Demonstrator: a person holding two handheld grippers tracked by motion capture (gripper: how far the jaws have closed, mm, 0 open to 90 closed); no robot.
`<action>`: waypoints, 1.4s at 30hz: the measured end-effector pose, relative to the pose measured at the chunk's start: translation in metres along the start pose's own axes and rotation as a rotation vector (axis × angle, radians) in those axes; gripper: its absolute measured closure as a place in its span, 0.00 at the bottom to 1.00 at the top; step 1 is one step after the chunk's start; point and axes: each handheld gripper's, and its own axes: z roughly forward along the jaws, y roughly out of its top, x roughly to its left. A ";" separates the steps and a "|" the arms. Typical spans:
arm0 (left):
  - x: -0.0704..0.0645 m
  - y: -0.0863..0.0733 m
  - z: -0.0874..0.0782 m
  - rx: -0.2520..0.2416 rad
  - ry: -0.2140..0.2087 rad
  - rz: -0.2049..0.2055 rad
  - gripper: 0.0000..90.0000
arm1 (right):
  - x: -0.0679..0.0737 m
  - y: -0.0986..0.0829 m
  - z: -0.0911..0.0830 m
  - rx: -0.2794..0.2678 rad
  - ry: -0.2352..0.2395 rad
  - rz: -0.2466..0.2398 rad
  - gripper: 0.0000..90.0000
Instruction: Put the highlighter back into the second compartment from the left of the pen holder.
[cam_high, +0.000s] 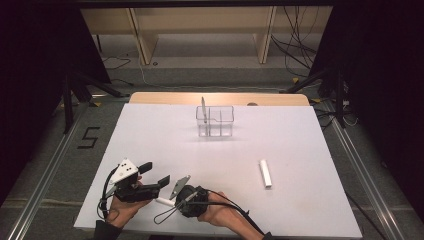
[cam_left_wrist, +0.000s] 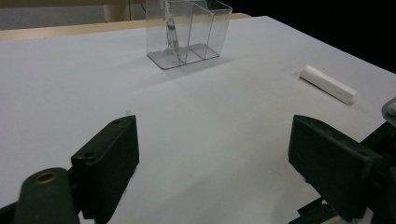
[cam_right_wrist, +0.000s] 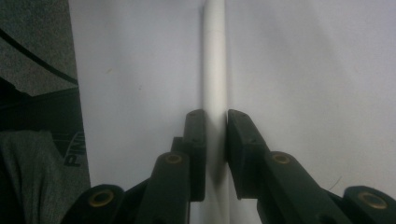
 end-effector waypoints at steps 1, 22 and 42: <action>0.000 0.000 0.000 -0.001 0.000 0.000 0.18 | 0.000 0.000 0.000 0.000 0.001 0.001 0.88; 0.001 0.000 0.000 -0.004 0.005 0.002 0.18 | -0.007 -0.013 -0.014 -0.059 -0.008 0.024 0.88; 0.002 0.001 -0.001 -0.017 -0.002 -0.032 0.18 | -0.030 -0.038 -0.058 -0.247 -0.141 0.121 0.88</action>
